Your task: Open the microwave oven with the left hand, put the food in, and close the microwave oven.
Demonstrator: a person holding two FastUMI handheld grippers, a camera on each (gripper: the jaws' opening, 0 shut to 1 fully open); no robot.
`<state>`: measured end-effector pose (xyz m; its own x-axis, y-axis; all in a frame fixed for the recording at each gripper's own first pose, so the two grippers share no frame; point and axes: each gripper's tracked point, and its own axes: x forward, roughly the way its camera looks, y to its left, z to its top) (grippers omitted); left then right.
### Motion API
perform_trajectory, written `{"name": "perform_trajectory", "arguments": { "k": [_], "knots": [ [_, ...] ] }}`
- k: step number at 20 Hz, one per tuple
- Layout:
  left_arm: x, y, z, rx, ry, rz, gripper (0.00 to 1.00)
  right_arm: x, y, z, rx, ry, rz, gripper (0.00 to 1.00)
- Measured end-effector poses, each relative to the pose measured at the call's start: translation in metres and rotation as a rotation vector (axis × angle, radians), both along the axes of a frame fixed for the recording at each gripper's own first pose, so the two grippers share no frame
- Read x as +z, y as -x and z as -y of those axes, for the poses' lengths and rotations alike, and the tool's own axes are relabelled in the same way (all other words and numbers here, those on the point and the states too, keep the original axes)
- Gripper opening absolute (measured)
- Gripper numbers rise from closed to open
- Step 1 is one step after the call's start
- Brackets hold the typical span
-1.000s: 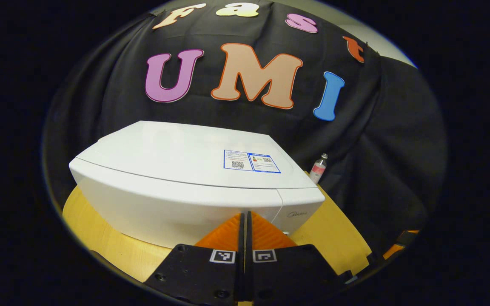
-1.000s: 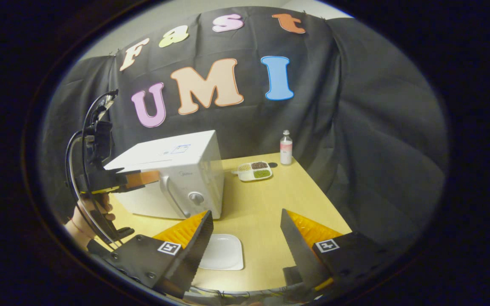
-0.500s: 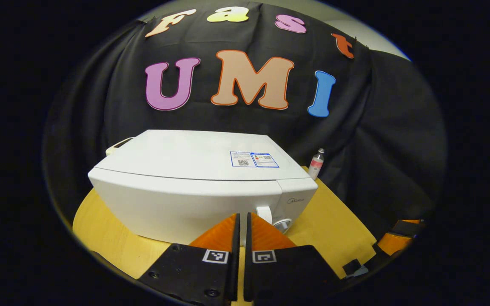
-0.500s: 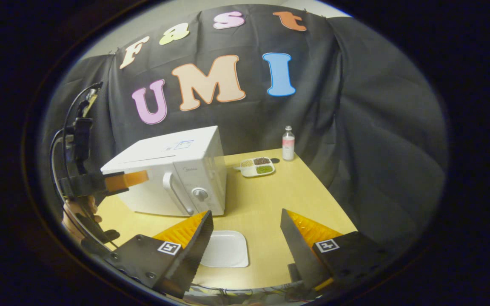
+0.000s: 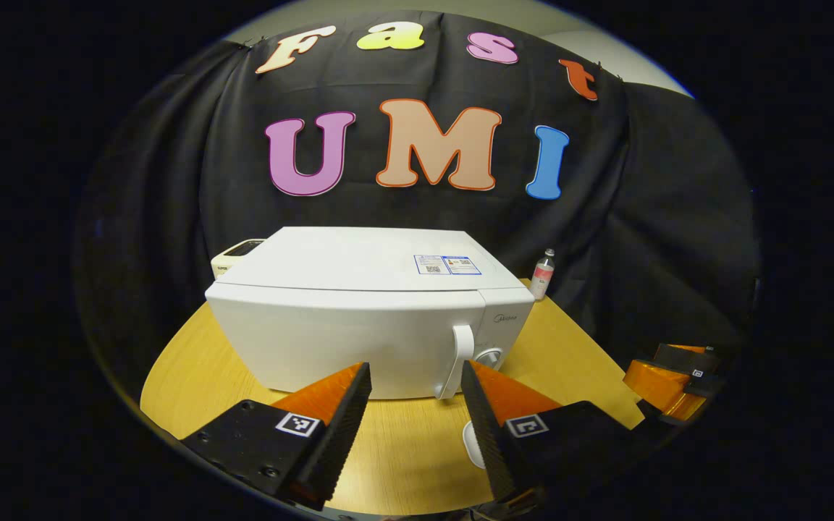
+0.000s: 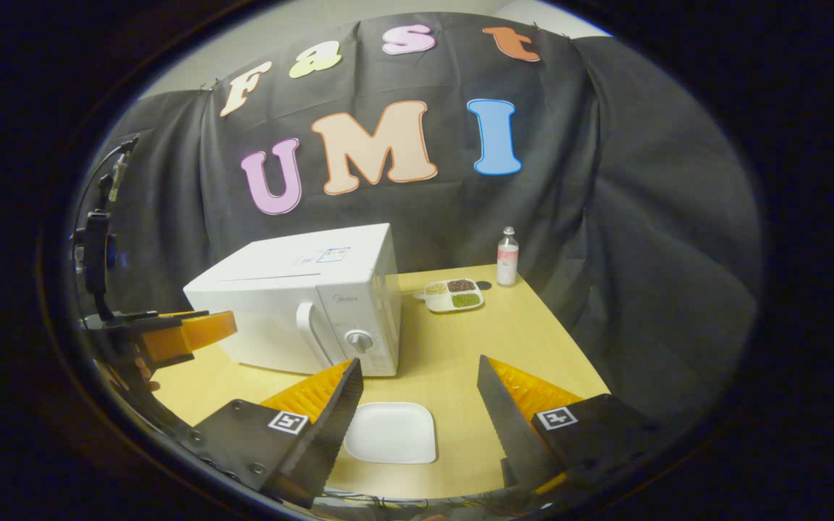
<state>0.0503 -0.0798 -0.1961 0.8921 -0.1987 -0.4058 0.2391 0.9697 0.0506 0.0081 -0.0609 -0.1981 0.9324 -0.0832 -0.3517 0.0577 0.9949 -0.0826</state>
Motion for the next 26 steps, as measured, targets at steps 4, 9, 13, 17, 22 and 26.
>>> {"name": "perform_trajectory", "arguments": {
  "k": [4, 9, 13, 17, 22, 26],
  "knots": [
    [0.009, 0.013, -0.014, 0.042, -0.031, 0.029, 0.98, 0.009, -0.005, -0.01, 0.023, -0.006, 0.01, 0.93],
    [0.033, 0.014, -0.032, 0.122, 0.007, 0.082, 0.98, 0.035, -0.013, -0.021, 0.042, -0.043, 0.064, 0.98],
    [0.067, 0.013, -0.042, 0.165, 0.034, 0.157, 0.98, 0.054, -0.014, -0.025, 0.05, -0.036, 0.098, 0.92],
    [0.088, 0.016, -0.049, 0.173, 0.036, 0.207, 0.97, 0.08, -0.013, -0.018, 0.03, 0.003, 0.153, 0.92],
    [0.104, 0.025, -0.045, 0.165, 0.06, 0.231, 0.97, 0.103, -0.005, -0.027, 0.052, 0.041, 0.201, 0.98],
    [0.118, 0.028, -0.036, 0.139, 0.037, 0.274, 0.96, 0.115, 0.001, -0.031, 0.075, 0.087, 0.222, 0.92]
  ]
}}
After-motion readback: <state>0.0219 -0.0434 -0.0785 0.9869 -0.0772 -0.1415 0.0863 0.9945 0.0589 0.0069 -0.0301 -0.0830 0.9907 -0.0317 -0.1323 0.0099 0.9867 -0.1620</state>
